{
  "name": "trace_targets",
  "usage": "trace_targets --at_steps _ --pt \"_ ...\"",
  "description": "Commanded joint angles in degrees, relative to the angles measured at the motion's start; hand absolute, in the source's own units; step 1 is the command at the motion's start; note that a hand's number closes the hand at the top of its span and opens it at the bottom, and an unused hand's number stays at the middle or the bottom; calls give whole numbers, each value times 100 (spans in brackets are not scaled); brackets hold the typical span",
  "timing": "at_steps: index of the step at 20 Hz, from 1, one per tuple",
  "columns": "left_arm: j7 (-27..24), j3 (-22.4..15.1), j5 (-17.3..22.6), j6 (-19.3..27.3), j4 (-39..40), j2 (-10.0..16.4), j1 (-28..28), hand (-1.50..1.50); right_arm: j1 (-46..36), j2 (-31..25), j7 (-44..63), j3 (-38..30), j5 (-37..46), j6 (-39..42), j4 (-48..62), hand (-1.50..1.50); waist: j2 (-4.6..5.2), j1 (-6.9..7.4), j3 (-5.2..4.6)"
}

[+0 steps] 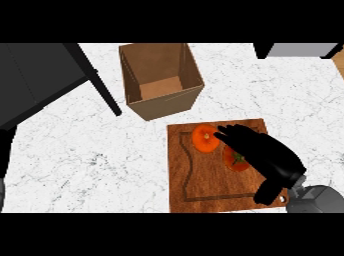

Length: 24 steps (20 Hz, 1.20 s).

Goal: Pick the tomato from the cutting board and place it in the cardboard box

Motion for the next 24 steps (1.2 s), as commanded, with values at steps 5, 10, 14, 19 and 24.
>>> trace_targets --at_steps 5,10,14,19,24 --pt "170 67 -231 -100 -342 -133 117 0 -306 534 494 18 658 63 712 -150 3 38 2" --pt "-50 213 -328 -223 62 -250 -70 0 -62 823 360 52 1052 -516 1035 150 4 16 1" --pt "-123 356 -260 -312 307 -119 -218 0 -237 833 -25 131 1572 -1713 1417 150 8 18 2" --pt "-283 348 -405 -240 430 -305 -230 0 -504 1020 -36 -106 1867 -2223 1620 150 7 16 1" --pt "-123 403 -294 -243 220 -239 -68 0 445 1859 2576 -844 1905 -1994 1188 150 -46 -166 -1"
